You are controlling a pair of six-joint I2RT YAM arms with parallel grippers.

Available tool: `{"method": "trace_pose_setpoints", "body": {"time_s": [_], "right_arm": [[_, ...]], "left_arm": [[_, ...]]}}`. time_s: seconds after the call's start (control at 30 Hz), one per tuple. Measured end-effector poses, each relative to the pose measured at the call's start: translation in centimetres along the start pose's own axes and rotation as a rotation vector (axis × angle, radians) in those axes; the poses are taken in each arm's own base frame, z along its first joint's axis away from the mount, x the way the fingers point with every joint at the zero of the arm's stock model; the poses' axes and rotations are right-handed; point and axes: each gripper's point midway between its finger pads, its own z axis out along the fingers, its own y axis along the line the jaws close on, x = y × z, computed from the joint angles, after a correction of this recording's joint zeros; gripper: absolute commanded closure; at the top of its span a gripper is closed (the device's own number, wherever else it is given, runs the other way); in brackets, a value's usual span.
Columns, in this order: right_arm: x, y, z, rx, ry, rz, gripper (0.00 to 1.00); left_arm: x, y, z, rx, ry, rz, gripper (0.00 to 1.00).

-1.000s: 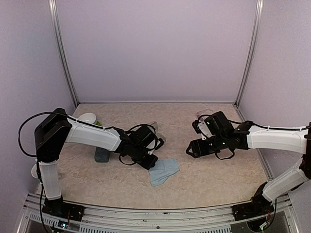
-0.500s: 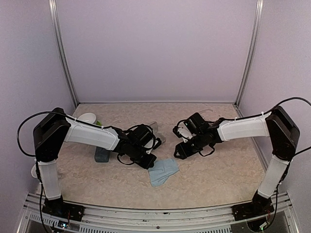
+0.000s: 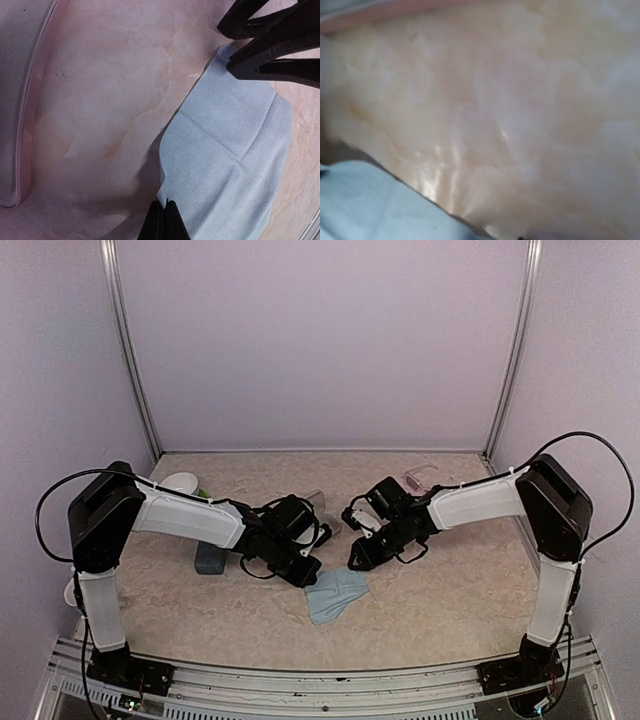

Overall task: Organize the sunglasses
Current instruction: Pick up the glasses cleaning cloth from the center of the board.

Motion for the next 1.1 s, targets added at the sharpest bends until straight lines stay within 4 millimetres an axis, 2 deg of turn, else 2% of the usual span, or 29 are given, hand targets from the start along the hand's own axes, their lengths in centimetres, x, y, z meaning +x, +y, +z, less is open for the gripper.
{"method": "trace_pose_setpoints", "body": {"time_s": [0.03,0.3,0.5,0.9,1.0,1.1], "right_arm": [[-0.1,0.1,0.0,-0.005,-0.003,0.000,0.77],[0.4,0.9,0.4,-0.032,0.005,0.013,0.86],[0.8,1.7,0.8,-0.067,0.001,0.023,1.00],[1.0,1.6,0.2,-0.039,0.000,0.040,1.00],[0.4,1.4,-0.8,-0.021,-0.016,0.034,1.00],[-1.4,1.4,-2.4,-0.011,-0.061,0.016,1.00]], "left_arm": [[0.0,0.0,0.0,0.001,0.001,0.000,1.00],[0.1,-0.1,0.0,0.010,0.004,0.000,1.00],[0.2,-0.2,0.0,0.015,0.006,0.000,1.00],[0.2,-0.3,-0.5,0.012,0.024,0.002,1.00],[-1.2,-0.6,-1.7,0.015,0.000,0.003,1.00],[-3.5,-1.0,-3.4,0.023,-0.050,0.008,1.00]]}}
